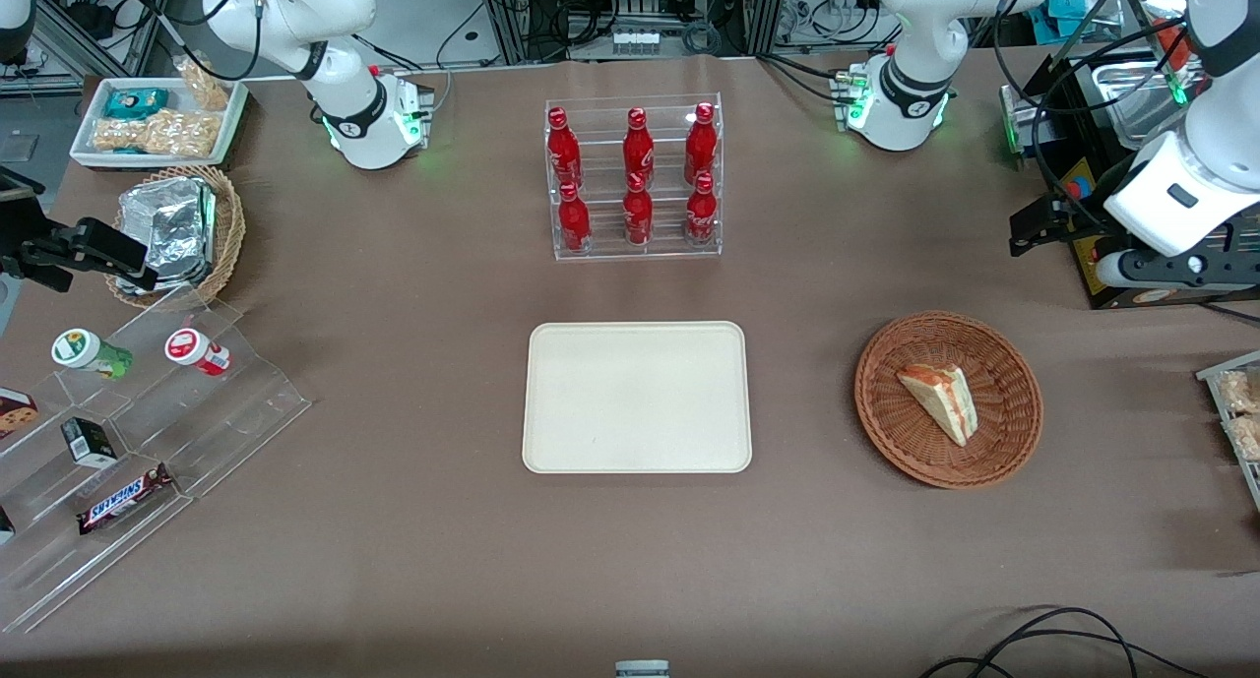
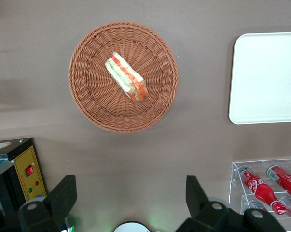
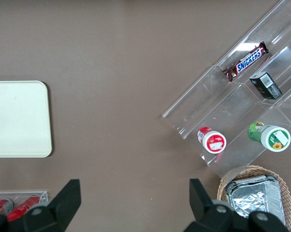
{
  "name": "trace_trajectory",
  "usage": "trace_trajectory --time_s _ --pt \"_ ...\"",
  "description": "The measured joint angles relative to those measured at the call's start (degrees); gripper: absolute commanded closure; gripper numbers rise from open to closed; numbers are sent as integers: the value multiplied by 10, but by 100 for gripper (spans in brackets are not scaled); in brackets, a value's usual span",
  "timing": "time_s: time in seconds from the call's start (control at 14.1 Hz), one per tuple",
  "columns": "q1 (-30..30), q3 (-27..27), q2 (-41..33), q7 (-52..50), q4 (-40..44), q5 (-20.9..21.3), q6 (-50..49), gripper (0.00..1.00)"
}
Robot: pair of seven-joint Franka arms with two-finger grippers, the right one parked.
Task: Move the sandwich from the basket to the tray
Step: 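Move the left gripper over the sandwich in the wicker basket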
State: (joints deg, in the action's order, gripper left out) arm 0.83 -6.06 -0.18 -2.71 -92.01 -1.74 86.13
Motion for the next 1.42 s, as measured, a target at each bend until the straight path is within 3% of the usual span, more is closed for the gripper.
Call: trace_trajectory --time_s 0.71,0.99,1.42 --pt "0 4 0 0 1 1 -11 0" --pt "-2 3 12 0 -29 33 -11 0" --pt "-3 3 89 -81 -116 35 148 0"
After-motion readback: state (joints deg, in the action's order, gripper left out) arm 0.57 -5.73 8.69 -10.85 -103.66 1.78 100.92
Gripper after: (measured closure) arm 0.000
